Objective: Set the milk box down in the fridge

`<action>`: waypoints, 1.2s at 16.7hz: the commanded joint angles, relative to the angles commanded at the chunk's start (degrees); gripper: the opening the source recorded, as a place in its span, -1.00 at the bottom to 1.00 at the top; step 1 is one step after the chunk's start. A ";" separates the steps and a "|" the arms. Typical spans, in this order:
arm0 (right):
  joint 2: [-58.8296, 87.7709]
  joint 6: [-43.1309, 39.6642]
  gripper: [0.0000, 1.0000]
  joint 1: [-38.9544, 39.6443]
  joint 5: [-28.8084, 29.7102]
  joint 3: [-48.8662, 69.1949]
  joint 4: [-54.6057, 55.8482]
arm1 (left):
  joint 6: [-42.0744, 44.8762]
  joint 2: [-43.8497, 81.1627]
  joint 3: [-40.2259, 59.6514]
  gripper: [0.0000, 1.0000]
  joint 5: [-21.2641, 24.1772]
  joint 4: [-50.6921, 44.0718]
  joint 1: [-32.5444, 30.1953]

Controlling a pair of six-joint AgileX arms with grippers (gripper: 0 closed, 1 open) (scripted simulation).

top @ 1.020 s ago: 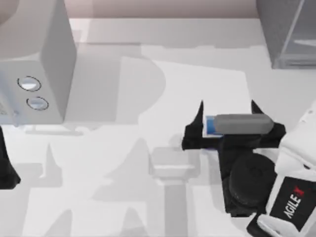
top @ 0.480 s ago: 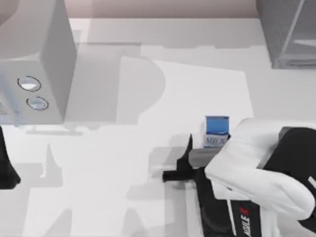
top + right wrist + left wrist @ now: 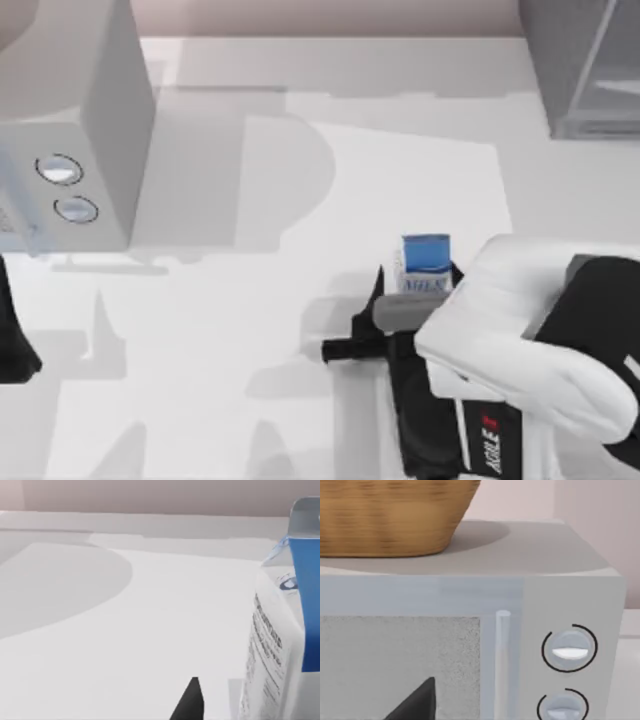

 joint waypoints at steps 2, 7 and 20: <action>-0.21 -0.59 1.00 -0.65 -0.24 0.38 -0.03 | 0.00 0.00 0.00 1.00 0.00 0.00 0.00; -0.34 -0.94 1.00 -2.04 -1.78 1.10 -0.62 | 0.00 0.00 0.00 1.00 0.00 0.00 0.00; -0.36 -0.88 1.00 -4.32 -4.07 2.08 -1.64 | 0.00 0.00 0.00 1.00 0.00 0.00 0.00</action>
